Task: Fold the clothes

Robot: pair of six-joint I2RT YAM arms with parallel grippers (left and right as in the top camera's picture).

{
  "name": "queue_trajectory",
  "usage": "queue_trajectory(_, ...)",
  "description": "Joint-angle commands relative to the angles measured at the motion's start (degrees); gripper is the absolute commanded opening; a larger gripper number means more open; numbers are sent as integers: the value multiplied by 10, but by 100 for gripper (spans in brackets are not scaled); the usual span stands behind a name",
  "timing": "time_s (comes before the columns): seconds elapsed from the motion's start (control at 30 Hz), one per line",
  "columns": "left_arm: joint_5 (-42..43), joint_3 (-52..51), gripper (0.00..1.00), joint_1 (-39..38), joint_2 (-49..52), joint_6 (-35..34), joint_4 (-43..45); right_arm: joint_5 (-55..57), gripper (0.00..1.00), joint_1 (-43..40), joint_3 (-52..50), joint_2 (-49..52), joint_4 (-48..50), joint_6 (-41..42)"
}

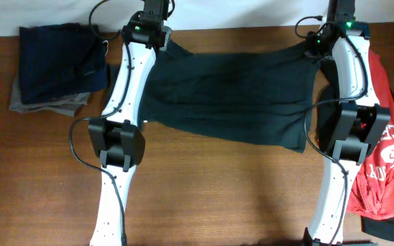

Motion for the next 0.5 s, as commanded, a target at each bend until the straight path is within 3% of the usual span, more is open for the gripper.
queue_trajectory(0.0, -38, 12, 1, 5, -50, -5, 2, 42, 5, -2, 16, 0, -9, -1)
queue_trajectory(0.47, -83, 12, 1, 5, -107, -16, -36, 53, 5, -2, 16, 0, -54, -1)
